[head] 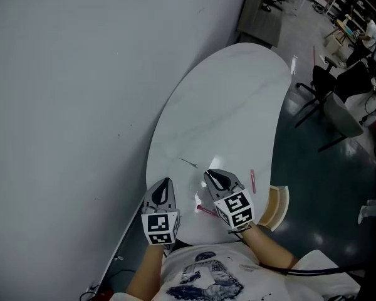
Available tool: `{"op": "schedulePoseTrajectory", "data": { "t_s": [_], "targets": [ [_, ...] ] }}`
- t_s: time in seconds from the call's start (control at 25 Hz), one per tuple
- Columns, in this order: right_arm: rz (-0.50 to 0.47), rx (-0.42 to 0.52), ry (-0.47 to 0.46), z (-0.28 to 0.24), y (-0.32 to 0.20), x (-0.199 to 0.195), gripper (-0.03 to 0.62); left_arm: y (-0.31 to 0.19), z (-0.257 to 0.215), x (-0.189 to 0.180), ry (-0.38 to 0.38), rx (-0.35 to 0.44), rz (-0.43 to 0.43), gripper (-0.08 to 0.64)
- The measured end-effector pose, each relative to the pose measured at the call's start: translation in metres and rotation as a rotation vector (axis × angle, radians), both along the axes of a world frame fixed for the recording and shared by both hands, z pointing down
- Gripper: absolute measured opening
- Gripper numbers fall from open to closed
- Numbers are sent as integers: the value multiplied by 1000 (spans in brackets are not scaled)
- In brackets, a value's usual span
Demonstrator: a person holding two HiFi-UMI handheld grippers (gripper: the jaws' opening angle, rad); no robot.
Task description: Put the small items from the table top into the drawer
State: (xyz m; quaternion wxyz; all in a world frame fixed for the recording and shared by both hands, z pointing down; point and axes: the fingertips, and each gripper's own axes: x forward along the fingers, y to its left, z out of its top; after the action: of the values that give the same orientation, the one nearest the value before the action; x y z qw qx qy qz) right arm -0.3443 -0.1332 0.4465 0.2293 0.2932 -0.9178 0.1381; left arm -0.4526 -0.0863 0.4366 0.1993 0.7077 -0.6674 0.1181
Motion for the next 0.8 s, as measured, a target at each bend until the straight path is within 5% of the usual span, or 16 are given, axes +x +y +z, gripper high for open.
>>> {"op": "schedulePoseTrajectory", "data": {
  "t_s": [0.16, 0.48, 0.8],
  "targets": [
    [-13, -21, 26, 15, -6, -11, 30, -8, 9, -8, 8, -20, 6, 34],
    [-120, -87, 104, 53, -10, -31, 159, -22, 26, -19, 22, -58, 10, 34],
    [-213, -74, 235, 92, -27, -49, 160, -34, 46, -21, 28, -99, 31, 35]
  ]
}}
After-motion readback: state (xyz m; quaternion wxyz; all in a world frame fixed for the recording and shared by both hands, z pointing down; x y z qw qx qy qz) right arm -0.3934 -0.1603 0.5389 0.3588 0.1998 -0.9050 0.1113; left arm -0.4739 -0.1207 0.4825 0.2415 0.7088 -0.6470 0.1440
